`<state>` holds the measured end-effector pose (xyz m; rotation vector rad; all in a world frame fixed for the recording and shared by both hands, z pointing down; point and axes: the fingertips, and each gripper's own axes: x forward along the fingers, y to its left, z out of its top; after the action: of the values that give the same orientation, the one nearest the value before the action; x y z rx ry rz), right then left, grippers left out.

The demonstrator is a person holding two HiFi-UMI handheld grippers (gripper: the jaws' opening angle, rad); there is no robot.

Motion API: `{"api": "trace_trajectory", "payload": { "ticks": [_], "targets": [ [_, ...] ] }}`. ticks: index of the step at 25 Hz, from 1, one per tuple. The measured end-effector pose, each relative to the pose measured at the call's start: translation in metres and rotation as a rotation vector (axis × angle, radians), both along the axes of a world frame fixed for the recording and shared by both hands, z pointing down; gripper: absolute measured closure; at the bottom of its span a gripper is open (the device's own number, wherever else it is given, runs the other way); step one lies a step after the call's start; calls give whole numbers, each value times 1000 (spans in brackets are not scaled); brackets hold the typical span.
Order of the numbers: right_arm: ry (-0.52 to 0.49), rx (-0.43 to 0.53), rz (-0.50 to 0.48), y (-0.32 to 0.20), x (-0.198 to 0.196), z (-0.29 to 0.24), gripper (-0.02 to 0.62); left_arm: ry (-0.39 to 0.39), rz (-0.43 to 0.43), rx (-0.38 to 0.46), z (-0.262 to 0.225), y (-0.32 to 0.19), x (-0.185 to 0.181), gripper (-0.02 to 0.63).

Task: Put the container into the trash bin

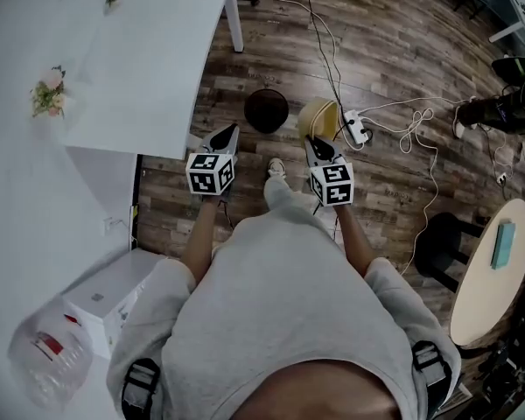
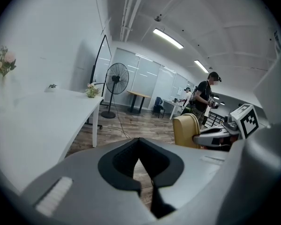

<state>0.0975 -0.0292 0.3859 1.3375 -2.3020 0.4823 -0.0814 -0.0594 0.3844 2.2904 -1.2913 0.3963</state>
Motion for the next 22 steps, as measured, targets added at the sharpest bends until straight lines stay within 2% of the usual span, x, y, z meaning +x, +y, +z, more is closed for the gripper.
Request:
{"api": "trace_trajectory", "payload": {
  "ticks": [13,22],
  "targets": [
    [-13,-42,-17,-112,17,12,565,-21,0,-50,15,-107,25,597],
    [-26,-73,-50,-161,16,22,565,-33,-29,-76,23,-151,26,597]
  ]
}}
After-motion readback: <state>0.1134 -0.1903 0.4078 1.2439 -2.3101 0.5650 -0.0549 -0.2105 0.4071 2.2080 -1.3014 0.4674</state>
